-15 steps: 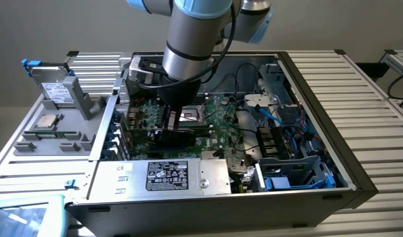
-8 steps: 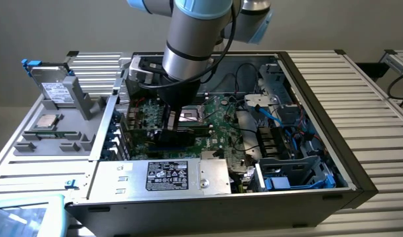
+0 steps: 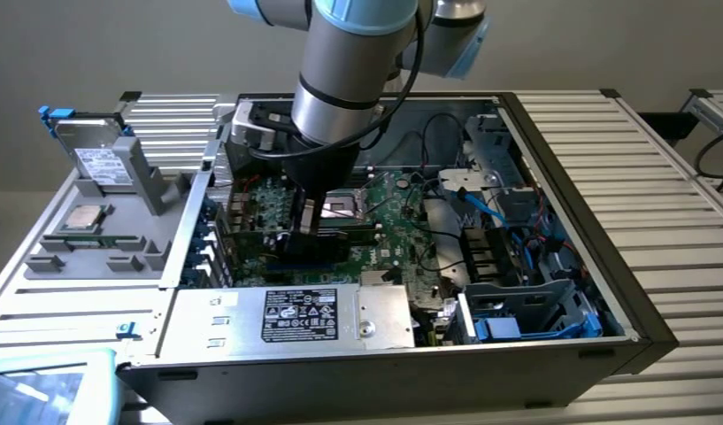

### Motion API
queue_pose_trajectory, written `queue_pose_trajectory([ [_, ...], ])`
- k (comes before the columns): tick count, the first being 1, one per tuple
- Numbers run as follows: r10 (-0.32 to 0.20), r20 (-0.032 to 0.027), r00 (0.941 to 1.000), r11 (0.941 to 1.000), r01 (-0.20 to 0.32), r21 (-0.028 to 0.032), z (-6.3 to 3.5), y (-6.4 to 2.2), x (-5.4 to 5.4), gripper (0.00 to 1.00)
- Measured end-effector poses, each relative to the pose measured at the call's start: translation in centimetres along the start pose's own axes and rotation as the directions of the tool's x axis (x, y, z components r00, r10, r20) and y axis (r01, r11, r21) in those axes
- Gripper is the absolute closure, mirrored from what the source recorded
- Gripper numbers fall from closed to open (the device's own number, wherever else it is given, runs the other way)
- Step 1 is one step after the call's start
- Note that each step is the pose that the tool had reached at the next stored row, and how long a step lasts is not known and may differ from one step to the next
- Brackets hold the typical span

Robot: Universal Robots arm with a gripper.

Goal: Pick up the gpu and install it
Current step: 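Insert the gpu into the slot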

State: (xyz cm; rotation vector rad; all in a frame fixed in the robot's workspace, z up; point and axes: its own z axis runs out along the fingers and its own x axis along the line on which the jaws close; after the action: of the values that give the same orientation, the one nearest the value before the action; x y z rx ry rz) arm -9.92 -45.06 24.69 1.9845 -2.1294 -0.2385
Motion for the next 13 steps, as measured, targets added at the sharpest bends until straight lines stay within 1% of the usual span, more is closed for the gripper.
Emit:
queue_pose_trajectory([
  [13, 0.0, 0.0002, 1.0, 1.0, 0.0, 0.0001, 0.3, -0.09, -0.02, 0.73],
])
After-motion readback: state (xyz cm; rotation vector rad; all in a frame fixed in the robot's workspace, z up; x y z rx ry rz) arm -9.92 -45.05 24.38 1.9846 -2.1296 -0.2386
